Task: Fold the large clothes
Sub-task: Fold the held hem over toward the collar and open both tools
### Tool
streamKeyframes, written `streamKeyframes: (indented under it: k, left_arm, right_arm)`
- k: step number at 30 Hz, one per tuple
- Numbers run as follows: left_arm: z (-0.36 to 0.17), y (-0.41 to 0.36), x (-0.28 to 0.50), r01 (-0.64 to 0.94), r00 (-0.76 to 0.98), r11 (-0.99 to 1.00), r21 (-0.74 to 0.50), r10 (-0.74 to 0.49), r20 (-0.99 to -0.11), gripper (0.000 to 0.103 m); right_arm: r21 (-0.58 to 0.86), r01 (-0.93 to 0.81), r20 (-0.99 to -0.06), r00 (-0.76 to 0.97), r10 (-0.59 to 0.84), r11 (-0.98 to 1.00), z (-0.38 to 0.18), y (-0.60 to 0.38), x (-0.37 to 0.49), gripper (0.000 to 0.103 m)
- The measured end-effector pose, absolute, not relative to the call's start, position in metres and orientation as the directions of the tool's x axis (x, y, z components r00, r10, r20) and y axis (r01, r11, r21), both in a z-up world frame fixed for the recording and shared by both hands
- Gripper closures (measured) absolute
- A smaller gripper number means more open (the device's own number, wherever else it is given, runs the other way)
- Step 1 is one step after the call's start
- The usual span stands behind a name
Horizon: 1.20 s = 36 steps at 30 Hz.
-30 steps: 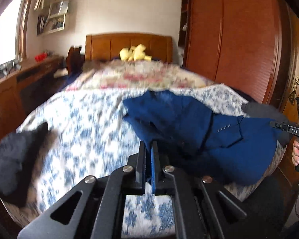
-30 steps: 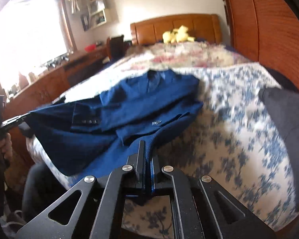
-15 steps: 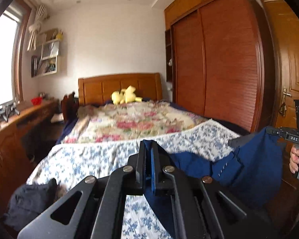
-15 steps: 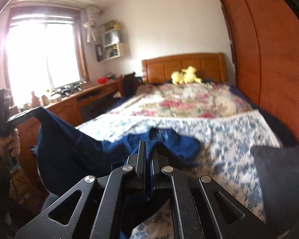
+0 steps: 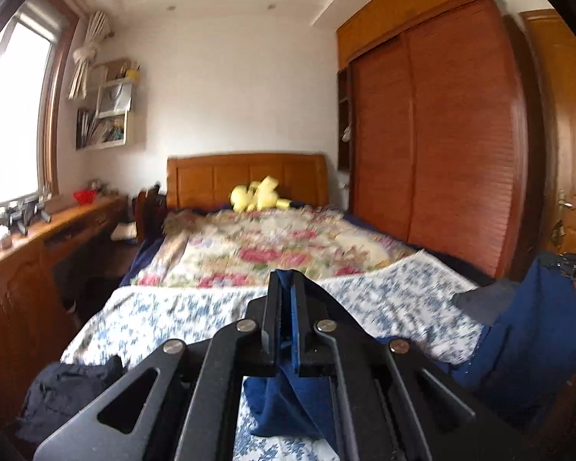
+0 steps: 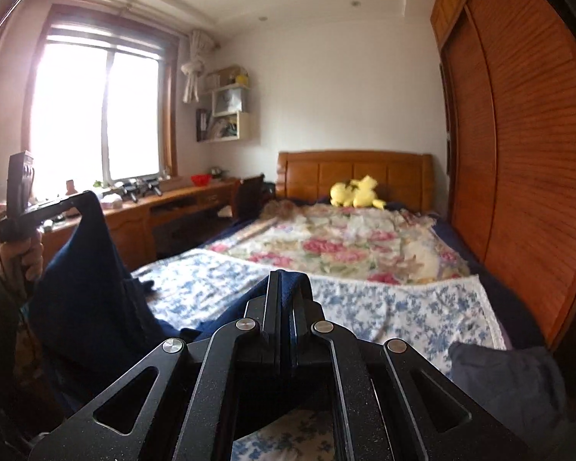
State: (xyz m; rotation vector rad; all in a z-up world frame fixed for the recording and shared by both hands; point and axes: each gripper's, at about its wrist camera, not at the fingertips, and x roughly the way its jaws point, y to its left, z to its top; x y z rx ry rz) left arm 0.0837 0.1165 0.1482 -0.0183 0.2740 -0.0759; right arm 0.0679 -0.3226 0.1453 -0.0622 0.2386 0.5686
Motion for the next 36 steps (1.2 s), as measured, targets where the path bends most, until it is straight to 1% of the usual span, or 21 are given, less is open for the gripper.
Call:
streamKeyframes:
  k: [3, 5, 7, 12, 15, 17, 20, 22, 23, 24, 25, 26, 27, 28, 31, 34, 36]
  left_arm:
    - [0.121, 0.118, 0.118, 0.054, 0.944, 0.998, -0.026, -0.060, -0.324, 0.101]
    - [0.101, 0.120, 0.148, 0.046, 0.935, 0.999, -0.002, -0.044, -0.351, 0.101]
    - [0.082, 0.120, 0.179, 0.032, 0.926, 0.999, 0.020, -0.022, -0.376, 0.101]
    - [0.054, 0.122, 0.238, 0.013, 0.908, 1.000, 0.017, -0.005, -0.418, 0.101]
    - [0.035, 0.123, 0.267, 0.017, 0.896, 1.000, 0.014, -0.009, -0.444, 0.101]
    - [0.021, 0.124, 0.283, 0.015, 0.882, 1.000, 0.004, -0.011, -0.472, 0.099]
    - [0.001, 0.124, 0.295, 0.019, 0.862, 1.000, -0.021, -0.027, -0.507, 0.097]
    - [-0.014, 0.121, 0.295, 0.034, 0.856, 0.999, -0.040, -0.049, -0.515, 0.092]
    - [-0.019, 0.119, 0.294, 0.043, 0.854, 0.998, -0.046, -0.061, -0.516, 0.090]
    - [-0.023, 0.118, 0.291, 0.054, 0.853, 0.997, -0.051, -0.073, -0.517, 0.085]
    - [-0.029, 0.115, 0.288, 0.067, 0.852, 0.996, -0.062, -0.089, -0.516, 0.081]
    - [-0.034, 0.112, 0.285, 0.074, 0.850, 0.995, -0.069, -0.099, -0.517, 0.079]
    - [-0.041, 0.106, 0.280, 0.085, 0.849, 0.994, -0.069, -0.108, -0.517, 0.076]
    - [-0.046, 0.102, 0.277, 0.095, 0.847, 0.993, -0.065, -0.115, -0.519, 0.075]
    - [-0.059, 0.090, 0.264, 0.119, 0.845, 0.992, -0.052, -0.129, -0.520, 0.073]
    - [-0.071, 0.085, 0.252, 0.147, 0.834, 0.986, -0.075, -0.165, -0.527, 0.071]
    - [-0.076, 0.081, 0.248, 0.165, 0.827, 0.985, -0.055, -0.169, -0.536, 0.070]
  right_arm:
    - [0.000, -0.527, -0.297, 0.812, 0.503, 0.850, 0.125, -0.315, 0.096, 0.103]
    - [-0.002, -0.518, -0.333, 0.807, 0.488, 0.855, 0.107, -0.308, 0.123, 0.103]
    - [-0.020, -0.510, -0.353, 0.808, 0.471, 0.860, 0.091, -0.299, 0.146, 0.103]
    - [-0.066, -0.464, -0.398, 0.824, 0.403, 0.883, 0.050, -0.276, 0.220, 0.103]
    - [-0.114, -0.424, -0.400, 0.848, 0.349, 0.899, 0.032, -0.265, 0.264, 0.103]
    - [-0.117, -0.414, -0.412, 0.847, 0.335, 0.903, 0.018, -0.260, 0.292, 0.103]
    - [-0.122, -0.393, -0.461, 0.836, 0.299, 0.911, -0.014, -0.250, 0.334, 0.103]
    - [-0.114, -0.384, -0.504, 0.817, 0.280, 0.916, -0.035, -0.247, 0.351, 0.100]
    - [-0.112, -0.379, -0.528, 0.806, 0.268, 0.919, -0.045, -0.246, 0.358, 0.099]
    - [-0.109, -0.379, -0.549, 0.793, 0.262, 0.919, -0.053, -0.245, 0.362, 0.093]
    - [-0.102, -0.384, -0.572, 0.778, 0.262, 0.918, -0.062, -0.245, 0.365, 0.081]
    - [-0.099, -0.391, -0.585, 0.767, 0.264, 0.915, -0.070, -0.245, 0.365, 0.075]
    - [-0.104, -0.395, -0.593, 0.762, 0.261, 0.913, -0.077, -0.245, 0.363, 0.064]
    - [-0.110, -0.396, -0.594, 0.761, 0.259, 0.912, -0.079, -0.244, 0.359, 0.060]
    - [-0.124, -0.425, -0.602, 0.751, 0.272, 0.897, -0.086, -0.238, 0.342, 0.058]
    - [-0.111, -0.466, -0.612, 0.728, 0.309, 0.878, -0.087, -0.230, 0.321, 0.057]
    - [-0.106, -0.495, -0.617, 0.713, 0.334, 0.862, -0.087, -0.223, 0.308, 0.056]
